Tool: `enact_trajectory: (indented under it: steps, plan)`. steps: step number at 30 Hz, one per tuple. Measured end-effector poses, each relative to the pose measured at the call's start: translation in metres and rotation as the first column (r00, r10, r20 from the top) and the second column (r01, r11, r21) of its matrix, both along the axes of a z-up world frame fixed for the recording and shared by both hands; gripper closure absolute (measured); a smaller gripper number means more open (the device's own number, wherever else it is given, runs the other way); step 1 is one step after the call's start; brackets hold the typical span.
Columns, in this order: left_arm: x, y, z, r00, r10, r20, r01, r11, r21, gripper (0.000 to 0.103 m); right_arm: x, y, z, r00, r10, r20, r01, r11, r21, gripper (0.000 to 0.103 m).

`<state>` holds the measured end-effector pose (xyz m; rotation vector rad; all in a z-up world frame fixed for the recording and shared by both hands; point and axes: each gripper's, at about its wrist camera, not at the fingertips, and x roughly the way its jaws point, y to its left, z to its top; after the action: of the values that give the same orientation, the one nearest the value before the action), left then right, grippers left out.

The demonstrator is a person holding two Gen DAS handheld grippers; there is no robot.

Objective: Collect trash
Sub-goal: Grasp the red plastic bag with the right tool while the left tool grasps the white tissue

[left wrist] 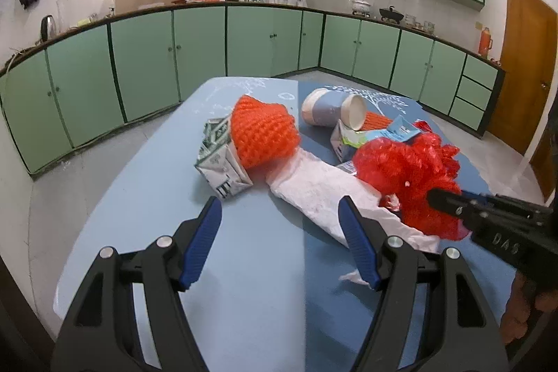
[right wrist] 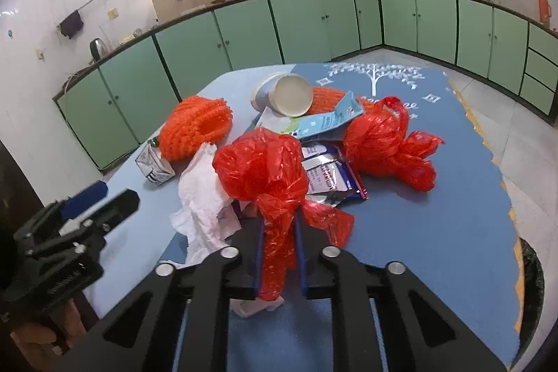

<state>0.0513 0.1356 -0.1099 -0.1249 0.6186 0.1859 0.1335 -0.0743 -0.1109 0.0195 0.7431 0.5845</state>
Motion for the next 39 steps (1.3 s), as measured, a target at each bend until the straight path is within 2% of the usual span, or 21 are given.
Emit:
enact_trajectory:
  steps: [5, 10, 16, 19, 21, 25, 28, 35, 39]
  plan:
    - [0.001, -0.019, -0.001, 0.998, -0.055, -0.008, 0.055, 0.998, -0.024, 0.035, -0.012, -0.026, 0.021, 0.998, -0.055, 0.037, 0.054, 0.998, 0.039, 0.090]
    - [0.008, -0.048, -0.005, 0.992, -0.120, -0.029, 0.119, 0.992, -0.031, 0.035, -0.023, -0.058, 0.036, 0.990, -0.124, 0.074, 0.122, 0.992, 0.032, 0.090]
    - [0.021, -0.077, -0.016, 0.988, -0.137, -0.066, 0.136, 0.990, -0.021, 0.035, -0.030, -0.083, 0.038, 0.981, -0.176, 0.085, 0.175, 0.984, 0.015, 0.090]
    - [0.028, -0.083, -0.021, 0.990, -0.118, -0.080, 0.117, 0.993, -0.023, 0.035, -0.033, -0.087, 0.036, 0.979, -0.182, 0.088, 0.183, 0.983, 0.002, 0.090]
    - [0.032, -0.084, -0.024, 0.991, -0.104, -0.088, 0.102, 0.994, -0.030, 0.050, -0.033, -0.089, 0.034, 0.979, -0.187, 0.080, 0.188, 0.982, 0.005, 0.090]
    - [0.036, -0.082, -0.031, 0.989, -0.105, -0.108, 0.099, 0.993, -0.060, 0.086, -0.033, -0.093, 0.031, 0.978, -0.197, 0.072, 0.196, 0.980, 0.012, 0.090]
    - [0.032, -0.081, -0.028, 0.991, -0.102, -0.088, 0.097, 0.993, -0.061, 0.098, -0.034, -0.094, 0.031, 0.977, -0.197, 0.076, 0.197, 0.980, 0.012, 0.090]
    - [0.021, -0.082, -0.006, 0.994, -0.107, -0.008, 0.107, 0.994, -0.038, 0.101, -0.035, -0.100, 0.033, 0.973, -0.216, 0.079, 0.214, 0.976, 0.035, 0.090]
    - [0.018, -0.093, 0.010, 0.989, -0.145, 0.032, 0.146, 0.989, -0.023, 0.101, -0.039, -0.112, 0.037, 0.963, -0.254, 0.093, 0.251, 0.967, 0.049, 0.090]
